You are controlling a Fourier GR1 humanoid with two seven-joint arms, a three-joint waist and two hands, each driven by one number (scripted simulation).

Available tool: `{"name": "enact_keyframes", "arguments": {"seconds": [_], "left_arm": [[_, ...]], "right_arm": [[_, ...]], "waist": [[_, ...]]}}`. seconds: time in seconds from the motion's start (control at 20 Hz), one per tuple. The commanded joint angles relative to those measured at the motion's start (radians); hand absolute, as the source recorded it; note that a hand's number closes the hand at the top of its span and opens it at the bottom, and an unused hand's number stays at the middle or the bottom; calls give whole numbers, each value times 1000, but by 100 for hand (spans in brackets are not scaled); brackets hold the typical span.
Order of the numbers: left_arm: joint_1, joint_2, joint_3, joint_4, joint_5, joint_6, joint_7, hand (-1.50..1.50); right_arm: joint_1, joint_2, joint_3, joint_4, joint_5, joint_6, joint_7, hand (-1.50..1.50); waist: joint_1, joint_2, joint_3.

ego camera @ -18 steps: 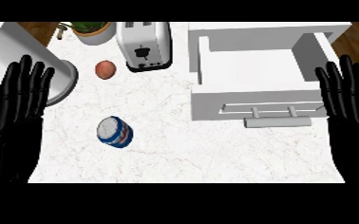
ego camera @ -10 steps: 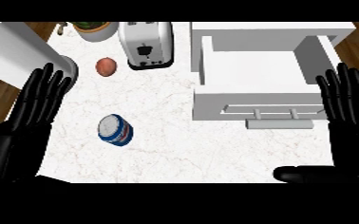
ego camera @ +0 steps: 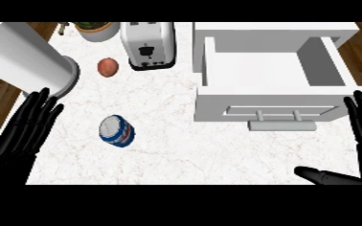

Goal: Pick up the can, place it into the drawer and close the drawer

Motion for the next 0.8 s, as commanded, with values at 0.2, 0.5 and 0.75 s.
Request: {"name": "enact_keyframes", "arguments": {"seconds": [0.2, 0.5, 0.75], "left_arm": [[58, 26, 111, -99, 120, -73, 65, -150], [55, 9, 198, -107, 246, -53, 156, -150], [9, -29, 199, -50, 275, -6, 200, -150]], "right_arm": [[130, -31, -154, 7, -140, 131, -91, -150], [140, -24, -167, -46, -167, 150, -30, -150], [196, -13, -218, -2, -201, 224, -120, -150]], "waist": [[-2, 0, 0], [-1, 1, -1], [-6, 1, 0]]}}
